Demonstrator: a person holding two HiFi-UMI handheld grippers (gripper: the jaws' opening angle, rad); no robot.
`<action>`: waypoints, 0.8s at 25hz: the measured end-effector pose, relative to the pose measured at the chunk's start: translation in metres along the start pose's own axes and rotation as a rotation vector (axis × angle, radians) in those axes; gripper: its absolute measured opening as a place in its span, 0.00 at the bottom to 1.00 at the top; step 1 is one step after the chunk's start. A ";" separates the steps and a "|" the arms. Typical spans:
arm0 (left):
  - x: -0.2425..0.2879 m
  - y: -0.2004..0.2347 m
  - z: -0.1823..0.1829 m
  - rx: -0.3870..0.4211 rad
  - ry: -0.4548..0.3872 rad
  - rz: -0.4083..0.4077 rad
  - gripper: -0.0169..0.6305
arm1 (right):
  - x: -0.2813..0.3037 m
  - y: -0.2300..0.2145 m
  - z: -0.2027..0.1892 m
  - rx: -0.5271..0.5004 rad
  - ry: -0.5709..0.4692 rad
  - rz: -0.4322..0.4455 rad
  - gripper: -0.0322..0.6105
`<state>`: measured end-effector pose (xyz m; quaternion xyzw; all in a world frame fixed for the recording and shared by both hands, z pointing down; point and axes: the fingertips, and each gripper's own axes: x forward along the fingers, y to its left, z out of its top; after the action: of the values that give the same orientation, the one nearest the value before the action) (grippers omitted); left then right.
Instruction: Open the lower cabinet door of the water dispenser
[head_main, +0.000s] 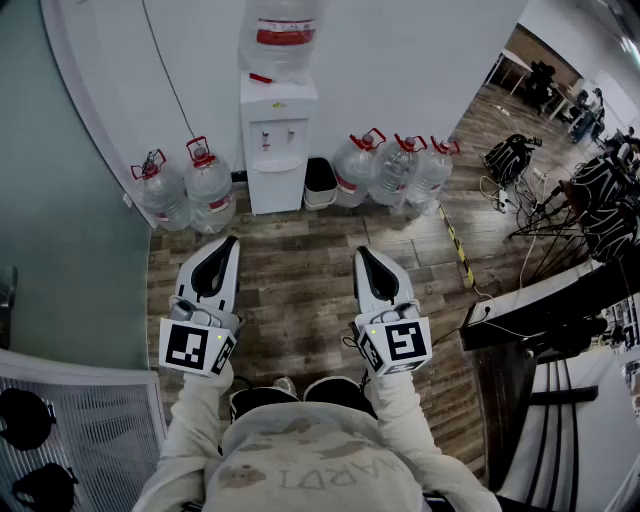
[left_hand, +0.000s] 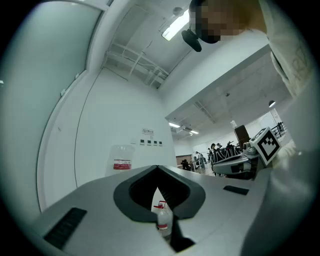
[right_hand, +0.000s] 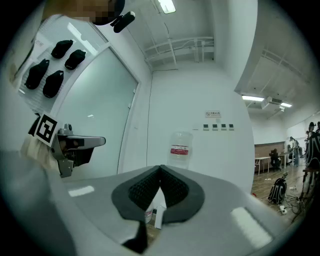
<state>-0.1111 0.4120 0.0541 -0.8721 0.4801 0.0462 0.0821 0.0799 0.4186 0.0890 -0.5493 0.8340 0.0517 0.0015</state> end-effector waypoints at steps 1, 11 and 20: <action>0.001 -0.001 0.000 0.001 0.001 -0.003 0.03 | 0.000 -0.001 0.000 0.005 -0.001 -0.004 0.06; 0.000 -0.002 0.002 0.000 0.001 -0.027 0.03 | -0.003 0.005 0.003 -0.004 -0.001 -0.016 0.06; -0.001 0.009 0.001 -0.002 0.006 -0.035 0.03 | 0.005 0.013 0.004 0.002 -0.011 -0.013 0.06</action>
<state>-0.1189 0.4080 0.0527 -0.8805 0.4651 0.0426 0.0806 0.0656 0.4198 0.0858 -0.5542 0.8306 0.0538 0.0073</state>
